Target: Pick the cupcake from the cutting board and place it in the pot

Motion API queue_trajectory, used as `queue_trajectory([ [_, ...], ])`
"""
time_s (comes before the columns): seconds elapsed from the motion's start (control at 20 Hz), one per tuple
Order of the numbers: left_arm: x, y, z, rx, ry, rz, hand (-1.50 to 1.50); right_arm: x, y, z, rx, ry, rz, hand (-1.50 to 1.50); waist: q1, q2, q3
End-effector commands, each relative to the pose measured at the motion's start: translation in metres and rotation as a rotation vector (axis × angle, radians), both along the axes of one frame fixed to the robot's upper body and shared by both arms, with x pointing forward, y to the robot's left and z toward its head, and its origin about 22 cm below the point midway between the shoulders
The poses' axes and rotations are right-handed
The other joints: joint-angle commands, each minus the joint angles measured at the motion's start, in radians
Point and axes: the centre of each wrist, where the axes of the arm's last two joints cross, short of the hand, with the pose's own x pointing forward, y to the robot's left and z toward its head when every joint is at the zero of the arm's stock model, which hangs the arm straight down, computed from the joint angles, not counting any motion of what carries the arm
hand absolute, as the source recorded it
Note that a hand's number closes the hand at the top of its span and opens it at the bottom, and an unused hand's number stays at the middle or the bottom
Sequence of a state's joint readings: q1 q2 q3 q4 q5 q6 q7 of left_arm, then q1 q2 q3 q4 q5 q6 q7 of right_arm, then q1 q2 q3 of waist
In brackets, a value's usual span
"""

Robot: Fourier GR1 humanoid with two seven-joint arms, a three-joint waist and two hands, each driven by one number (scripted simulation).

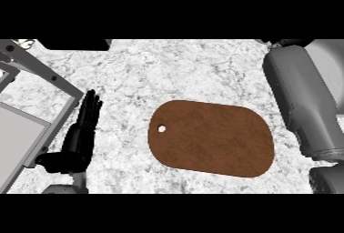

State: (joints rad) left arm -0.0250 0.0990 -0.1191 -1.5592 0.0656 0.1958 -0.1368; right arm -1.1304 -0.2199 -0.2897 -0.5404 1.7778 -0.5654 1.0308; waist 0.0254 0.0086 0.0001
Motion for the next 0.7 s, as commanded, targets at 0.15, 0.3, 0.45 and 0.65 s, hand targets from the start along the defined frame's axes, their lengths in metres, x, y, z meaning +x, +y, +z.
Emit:
queue_trajectory([
  [0.15,0.005,-0.001,-0.006,0.015,0.002,0.021,0.00,-0.009,-0.082,-0.013,0.100,-0.071,-0.109,1.50,-0.003,0.005,0.001],
  [0.3,-0.013,0.007,-0.010,0.011,0.030,0.027,0.00,-0.023,-0.101,-0.040,0.118,-0.025,-0.094,1.50,-0.017,-0.006,0.000],
  [0.45,-0.003,0.004,-0.003,0.014,0.008,0.023,0.00,-0.024,-0.130,-0.031,0.173,0.001,-0.070,1.50,-0.009,-0.002,0.001],
  [0.65,-0.005,-0.012,-0.002,0.004,-0.006,-0.015,0.00,-0.033,-0.149,-0.055,0.253,0.039,-0.066,1.50,0.005,0.004,0.002],
])
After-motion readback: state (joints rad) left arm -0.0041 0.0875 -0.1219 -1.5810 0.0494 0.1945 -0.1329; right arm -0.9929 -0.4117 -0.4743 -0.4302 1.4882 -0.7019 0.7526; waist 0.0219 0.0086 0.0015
